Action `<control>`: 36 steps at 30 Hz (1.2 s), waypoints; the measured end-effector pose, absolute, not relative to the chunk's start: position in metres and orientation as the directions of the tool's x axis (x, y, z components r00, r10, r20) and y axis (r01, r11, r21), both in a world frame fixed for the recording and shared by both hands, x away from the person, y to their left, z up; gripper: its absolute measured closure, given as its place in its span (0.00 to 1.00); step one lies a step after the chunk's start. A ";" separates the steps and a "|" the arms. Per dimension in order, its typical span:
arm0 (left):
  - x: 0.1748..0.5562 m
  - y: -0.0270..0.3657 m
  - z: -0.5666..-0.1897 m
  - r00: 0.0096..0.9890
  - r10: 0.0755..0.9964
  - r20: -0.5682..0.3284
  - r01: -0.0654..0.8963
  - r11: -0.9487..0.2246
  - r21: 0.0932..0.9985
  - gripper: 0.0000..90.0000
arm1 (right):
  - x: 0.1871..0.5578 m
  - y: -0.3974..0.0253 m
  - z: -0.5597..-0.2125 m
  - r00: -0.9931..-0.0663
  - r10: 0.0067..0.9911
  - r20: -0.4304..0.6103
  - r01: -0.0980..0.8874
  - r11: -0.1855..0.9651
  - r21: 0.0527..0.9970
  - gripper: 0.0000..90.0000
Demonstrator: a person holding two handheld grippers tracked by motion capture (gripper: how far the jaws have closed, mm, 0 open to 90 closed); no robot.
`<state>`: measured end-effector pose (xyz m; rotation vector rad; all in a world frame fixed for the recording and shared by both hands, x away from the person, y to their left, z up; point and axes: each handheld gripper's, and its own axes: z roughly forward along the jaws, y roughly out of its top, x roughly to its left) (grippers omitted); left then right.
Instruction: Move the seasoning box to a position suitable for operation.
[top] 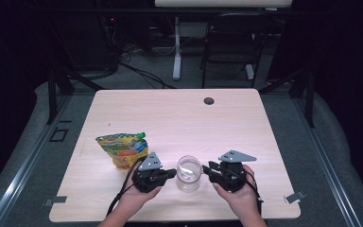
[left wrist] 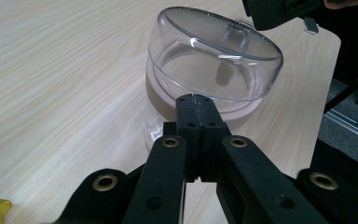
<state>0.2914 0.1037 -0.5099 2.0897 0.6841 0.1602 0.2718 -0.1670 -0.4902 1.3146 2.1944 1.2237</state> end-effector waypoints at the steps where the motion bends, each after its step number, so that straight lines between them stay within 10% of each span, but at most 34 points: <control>1: 0.291 0.103 -0.510 0.838 0.528 -0.139 0.407 -0.436 0.802 1.00 | 0.270 -0.168 -0.490 -0.543 0.826 0.150 0.565 0.228 0.793 0.73; 11: 0.292 0.102 -0.505 0.839 0.529 -0.131 0.395 -0.425 0.814 1.00 | 0.261 -0.167 -0.492 -0.617 0.783 0.073 0.480 0.301 0.824 0.53; 36: 0.291 0.095 -0.490 0.849 0.515 -0.120 0.378 -0.431 0.820 1.00 | 0.250 -0.155 -0.498 -0.647 0.763 0.007 0.456 0.379 0.806 0.43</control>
